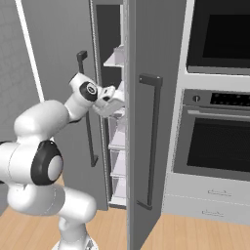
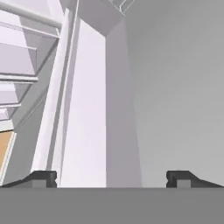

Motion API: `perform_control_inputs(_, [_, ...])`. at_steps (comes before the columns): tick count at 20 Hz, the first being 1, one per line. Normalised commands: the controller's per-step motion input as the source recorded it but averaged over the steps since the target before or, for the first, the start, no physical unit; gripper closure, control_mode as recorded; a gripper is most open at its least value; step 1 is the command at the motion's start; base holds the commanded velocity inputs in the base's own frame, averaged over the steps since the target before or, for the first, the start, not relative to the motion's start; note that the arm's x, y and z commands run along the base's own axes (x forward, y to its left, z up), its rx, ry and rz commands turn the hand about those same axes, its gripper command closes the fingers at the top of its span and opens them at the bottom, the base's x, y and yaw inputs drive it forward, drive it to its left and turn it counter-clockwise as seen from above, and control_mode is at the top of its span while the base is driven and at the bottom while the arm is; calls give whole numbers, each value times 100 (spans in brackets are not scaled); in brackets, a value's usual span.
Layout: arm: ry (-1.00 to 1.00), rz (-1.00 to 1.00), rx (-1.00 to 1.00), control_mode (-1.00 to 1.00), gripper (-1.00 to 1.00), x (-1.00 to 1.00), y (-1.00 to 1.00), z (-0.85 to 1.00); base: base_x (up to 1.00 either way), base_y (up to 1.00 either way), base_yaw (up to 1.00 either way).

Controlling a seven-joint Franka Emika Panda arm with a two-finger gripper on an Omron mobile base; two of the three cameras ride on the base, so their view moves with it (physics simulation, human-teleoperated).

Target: Grab a lemon wedge from the fridge and one ice cube from the ice bowl, and put them in the glass of lemonade.

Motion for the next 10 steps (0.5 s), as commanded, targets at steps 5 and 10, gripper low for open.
perform_control_inputs(5, [1,-11,0,-100,-100,0,-75,-10,0,0,0])
perform_control_inputs(10, [0,-13,0,-100,-100,-4,-98,-11,0,0,0])
